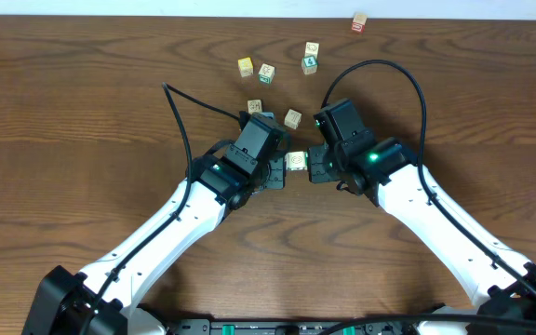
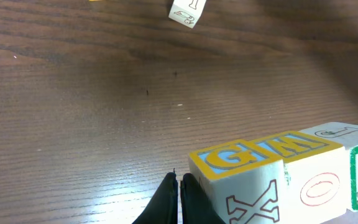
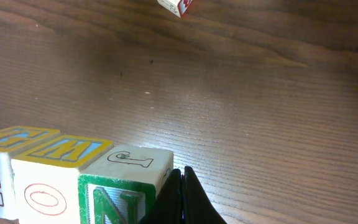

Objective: Lift 3 blocks

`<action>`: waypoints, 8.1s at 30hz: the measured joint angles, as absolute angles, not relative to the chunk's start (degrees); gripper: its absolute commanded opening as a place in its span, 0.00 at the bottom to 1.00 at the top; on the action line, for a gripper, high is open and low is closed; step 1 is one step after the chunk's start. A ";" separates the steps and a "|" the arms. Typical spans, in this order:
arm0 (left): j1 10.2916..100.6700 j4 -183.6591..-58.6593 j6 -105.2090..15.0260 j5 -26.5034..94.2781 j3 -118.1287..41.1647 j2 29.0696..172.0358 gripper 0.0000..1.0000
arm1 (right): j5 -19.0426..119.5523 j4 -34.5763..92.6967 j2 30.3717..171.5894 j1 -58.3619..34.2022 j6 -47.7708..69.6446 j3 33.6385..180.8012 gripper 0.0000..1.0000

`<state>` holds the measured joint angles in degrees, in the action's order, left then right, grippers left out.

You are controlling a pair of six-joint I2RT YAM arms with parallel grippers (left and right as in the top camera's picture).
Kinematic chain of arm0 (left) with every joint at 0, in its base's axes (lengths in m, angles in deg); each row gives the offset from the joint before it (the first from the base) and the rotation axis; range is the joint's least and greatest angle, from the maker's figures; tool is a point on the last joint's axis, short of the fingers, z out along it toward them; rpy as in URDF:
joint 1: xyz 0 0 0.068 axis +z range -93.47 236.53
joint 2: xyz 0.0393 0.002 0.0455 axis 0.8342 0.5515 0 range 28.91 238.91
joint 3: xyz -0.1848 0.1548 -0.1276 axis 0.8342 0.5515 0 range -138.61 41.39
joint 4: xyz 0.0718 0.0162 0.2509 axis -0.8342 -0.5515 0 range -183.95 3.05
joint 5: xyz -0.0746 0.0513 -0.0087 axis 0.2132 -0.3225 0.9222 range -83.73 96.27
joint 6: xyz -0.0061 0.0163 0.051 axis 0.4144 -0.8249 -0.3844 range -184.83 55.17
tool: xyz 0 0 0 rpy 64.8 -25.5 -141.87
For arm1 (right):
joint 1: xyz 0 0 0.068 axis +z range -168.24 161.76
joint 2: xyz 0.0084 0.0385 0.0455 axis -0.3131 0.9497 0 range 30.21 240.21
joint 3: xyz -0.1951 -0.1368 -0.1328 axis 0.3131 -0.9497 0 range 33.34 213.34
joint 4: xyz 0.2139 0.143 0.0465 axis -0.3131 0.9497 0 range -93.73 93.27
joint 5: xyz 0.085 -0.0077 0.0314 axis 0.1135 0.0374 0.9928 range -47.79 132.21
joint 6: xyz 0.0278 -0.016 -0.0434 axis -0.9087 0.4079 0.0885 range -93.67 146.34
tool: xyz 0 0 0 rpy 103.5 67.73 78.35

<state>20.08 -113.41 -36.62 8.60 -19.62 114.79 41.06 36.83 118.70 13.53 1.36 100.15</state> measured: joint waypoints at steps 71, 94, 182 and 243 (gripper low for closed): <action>20.08 -112.10 -36.80 7.40 -18.94 119.56 0.07 | 46.77 35.06 127.00 10.92 1.08 100.15 0.01; 20.08 -109.28 -36.75 8.69 -18.94 123.38 0.07 | 47.99 35.43 127.33 9.22 1.10 100.13 0.01; 33.09 -102.92 -42.46 8.25 -19.07 133.41 0.12 | 32.15 31.41 138.59 4.54 6.43 106.18 0.32; 67.43 -101.67 -75.13 15.59 -3.84 47.06 0.77 | 22.62 19.19 63.79 1.59 30.21 82.01 0.99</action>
